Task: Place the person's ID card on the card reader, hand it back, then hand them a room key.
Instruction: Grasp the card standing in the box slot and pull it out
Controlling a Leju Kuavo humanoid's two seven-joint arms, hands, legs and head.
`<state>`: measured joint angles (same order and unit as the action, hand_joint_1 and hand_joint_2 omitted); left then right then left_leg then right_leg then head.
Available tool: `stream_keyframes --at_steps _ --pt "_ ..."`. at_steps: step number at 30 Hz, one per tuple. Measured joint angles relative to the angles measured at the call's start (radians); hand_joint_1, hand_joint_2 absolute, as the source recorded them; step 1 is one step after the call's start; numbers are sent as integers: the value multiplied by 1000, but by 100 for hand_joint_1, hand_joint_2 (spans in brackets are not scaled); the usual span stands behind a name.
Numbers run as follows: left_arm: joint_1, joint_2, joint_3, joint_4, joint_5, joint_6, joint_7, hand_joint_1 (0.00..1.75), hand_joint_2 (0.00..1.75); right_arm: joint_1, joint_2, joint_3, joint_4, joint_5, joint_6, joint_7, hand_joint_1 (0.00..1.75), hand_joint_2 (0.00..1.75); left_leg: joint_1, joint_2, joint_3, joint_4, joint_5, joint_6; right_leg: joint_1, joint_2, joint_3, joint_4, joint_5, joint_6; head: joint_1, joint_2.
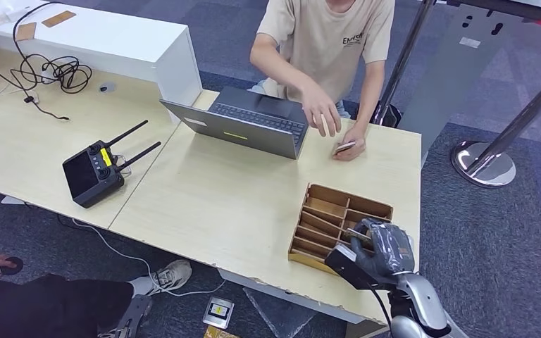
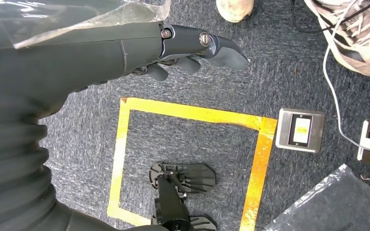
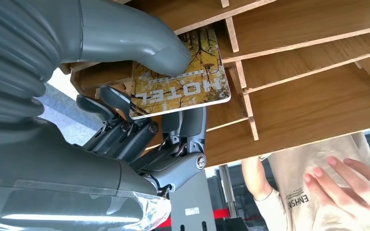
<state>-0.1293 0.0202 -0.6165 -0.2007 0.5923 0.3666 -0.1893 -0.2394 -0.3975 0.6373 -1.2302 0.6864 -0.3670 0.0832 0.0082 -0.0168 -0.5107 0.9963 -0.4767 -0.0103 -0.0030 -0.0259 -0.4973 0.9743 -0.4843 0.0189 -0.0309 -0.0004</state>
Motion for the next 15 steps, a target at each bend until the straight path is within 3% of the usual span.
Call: stream_keyframes --at_steps 9,15 --pt "1 0 -4 0 4 0 -2 0 175 4 -2 -12 -49 -19 -14 -5 175 175 0 0 -1 0 0 0 0 0 -1 0 0 0 0 0" --pt "1 2 -10 0 4 -2 -9 0 175 -25 -3 -43 -184 1 10 0 175 175 0 0 -2 0 0 0 0 0 -2 1 0 0 0 0"
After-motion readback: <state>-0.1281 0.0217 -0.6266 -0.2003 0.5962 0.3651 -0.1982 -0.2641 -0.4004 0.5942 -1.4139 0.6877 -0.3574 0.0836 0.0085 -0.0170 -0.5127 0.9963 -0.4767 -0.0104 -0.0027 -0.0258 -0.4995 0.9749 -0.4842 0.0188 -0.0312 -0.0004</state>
